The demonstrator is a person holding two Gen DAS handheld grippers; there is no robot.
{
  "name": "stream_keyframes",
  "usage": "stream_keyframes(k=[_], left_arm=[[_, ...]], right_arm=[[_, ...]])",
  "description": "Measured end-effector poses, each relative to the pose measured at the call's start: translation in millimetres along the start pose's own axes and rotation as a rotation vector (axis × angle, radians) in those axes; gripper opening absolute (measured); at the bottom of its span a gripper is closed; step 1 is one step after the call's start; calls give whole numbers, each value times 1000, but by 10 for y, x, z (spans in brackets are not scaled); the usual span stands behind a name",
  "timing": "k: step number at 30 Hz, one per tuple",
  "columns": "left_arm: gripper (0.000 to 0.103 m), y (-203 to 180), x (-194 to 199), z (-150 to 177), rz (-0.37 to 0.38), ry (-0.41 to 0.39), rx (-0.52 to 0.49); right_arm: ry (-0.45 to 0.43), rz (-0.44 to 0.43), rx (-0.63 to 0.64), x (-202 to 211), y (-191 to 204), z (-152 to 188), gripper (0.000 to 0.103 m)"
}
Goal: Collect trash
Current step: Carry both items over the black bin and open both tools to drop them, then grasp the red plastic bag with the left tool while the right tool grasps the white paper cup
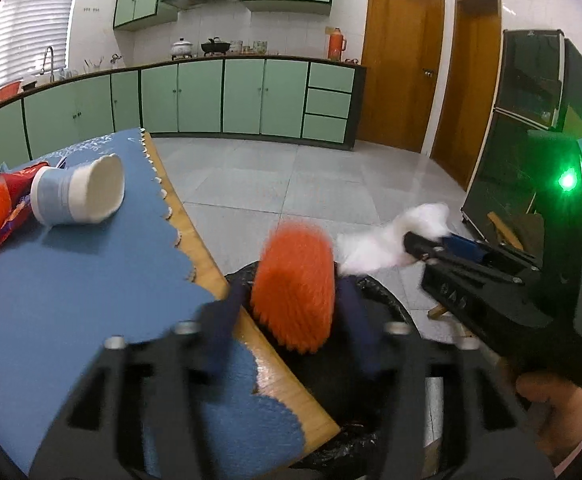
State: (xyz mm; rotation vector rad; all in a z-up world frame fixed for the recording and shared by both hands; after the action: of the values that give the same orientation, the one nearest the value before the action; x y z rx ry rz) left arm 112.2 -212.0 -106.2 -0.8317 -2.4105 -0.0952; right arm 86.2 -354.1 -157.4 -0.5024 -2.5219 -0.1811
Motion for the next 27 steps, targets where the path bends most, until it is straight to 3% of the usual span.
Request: stream_keyframes(k=[1, 3, 7, 11, 15, 20, 27], left_arm=[[55, 16, -6, -28, -1, -3, -4], [58, 36, 28, -33, -2, -10, -6], [58, 103, 129, -40, -13, -24, 7], [61, 333, 405, -21, -88, -84, 32], [62, 679, 708, -15, -199, -132, 75], [67, 1142, 1131, -15, -389, -201, 110], [74, 1425, 1570, -70, -590, -271, 99]], right_arm=[[-4, 12, 8, 9, 13, 2, 55], [-18, 25, 19, 37, 28, 3, 58], [-22, 8, 2, 57, 1, 0, 60], [-52, -49, -45, 123, -48, -58, 60], [-87, -104, -42, 221, 121, -141, 62], [-119, -216, -6, 387, 520, -258, 65], [-124, -335, 64, 479, 1160, -380, 68]])
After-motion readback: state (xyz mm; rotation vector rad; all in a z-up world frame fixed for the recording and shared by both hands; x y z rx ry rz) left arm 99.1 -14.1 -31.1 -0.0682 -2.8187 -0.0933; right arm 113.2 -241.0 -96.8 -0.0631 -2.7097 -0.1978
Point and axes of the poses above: each gripper's, at about its wrist camera, not at the fingertips, and x roughly against the way its jaws point, y to its left, z to its underside, the point moved 2 cm from there along -x, roughly the way its jaws point, and after that the axes turned 3 degrees about z, right-handed, at the moved point
